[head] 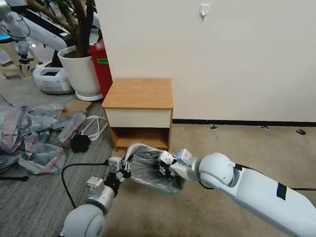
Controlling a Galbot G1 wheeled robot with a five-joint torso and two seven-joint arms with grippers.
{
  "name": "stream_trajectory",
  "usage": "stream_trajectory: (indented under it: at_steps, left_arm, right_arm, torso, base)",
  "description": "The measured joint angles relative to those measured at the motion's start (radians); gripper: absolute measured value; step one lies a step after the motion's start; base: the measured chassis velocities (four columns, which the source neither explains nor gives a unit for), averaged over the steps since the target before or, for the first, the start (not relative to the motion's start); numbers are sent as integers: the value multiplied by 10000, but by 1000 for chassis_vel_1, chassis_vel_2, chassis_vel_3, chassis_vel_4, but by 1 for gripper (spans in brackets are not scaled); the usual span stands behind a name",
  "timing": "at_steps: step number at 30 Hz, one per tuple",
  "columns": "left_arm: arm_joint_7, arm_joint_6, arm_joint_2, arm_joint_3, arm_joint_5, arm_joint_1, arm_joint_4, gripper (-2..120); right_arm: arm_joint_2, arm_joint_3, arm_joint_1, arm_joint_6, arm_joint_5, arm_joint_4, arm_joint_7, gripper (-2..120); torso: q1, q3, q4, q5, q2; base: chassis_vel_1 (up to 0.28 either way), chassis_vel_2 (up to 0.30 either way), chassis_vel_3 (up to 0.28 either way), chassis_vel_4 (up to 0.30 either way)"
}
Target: Pick up the garbage bag from the table and place it over the trash can.
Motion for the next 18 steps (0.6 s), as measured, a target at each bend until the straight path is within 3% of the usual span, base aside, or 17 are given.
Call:
stream_trajectory:
  at_steps: [18]
  left_arm:
    - [-289,-7,11,258,156,-428,434,5]
  right_arm:
    - [890,-1035,881,-5,-777,-1257,-12,0]
  torso:
    - [0,0,1,-1,0]
  base:
    - [0,0,0,0]
